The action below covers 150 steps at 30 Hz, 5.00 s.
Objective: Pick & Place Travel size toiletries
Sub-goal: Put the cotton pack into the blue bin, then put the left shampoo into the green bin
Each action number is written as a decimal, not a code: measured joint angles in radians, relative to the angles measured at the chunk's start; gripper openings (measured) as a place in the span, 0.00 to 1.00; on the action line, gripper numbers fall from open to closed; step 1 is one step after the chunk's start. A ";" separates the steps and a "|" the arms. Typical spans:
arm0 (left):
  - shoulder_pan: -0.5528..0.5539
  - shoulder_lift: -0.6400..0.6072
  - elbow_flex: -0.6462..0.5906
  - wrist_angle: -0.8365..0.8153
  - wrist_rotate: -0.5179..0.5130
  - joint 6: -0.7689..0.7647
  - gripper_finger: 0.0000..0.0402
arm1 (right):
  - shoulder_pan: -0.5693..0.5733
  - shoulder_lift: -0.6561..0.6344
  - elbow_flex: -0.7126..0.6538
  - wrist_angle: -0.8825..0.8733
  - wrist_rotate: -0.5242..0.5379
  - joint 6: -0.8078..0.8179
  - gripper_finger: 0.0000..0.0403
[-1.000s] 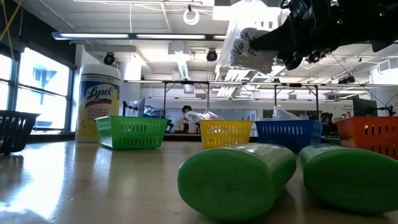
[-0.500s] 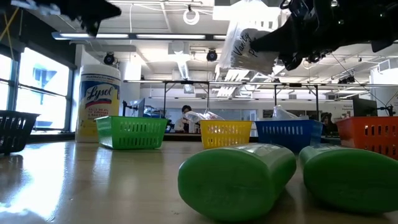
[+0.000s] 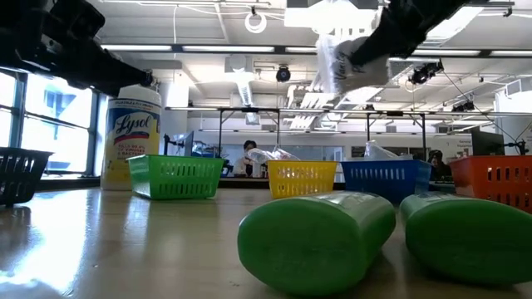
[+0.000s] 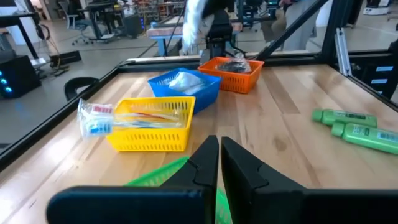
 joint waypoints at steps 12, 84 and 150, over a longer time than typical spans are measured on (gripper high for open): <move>0.000 0.000 0.000 -0.030 -0.003 0.008 0.04 | -0.121 -0.102 0.193 -0.703 0.077 0.333 0.09; 0.000 0.000 0.001 0.000 -0.003 0.014 0.04 | -0.266 0.376 0.234 -0.664 -0.385 0.260 0.79; -0.165 1.197 1.120 -0.657 0.175 -0.278 0.04 | 0.004 -0.552 -0.649 0.691 -0.352 -0.007 0.02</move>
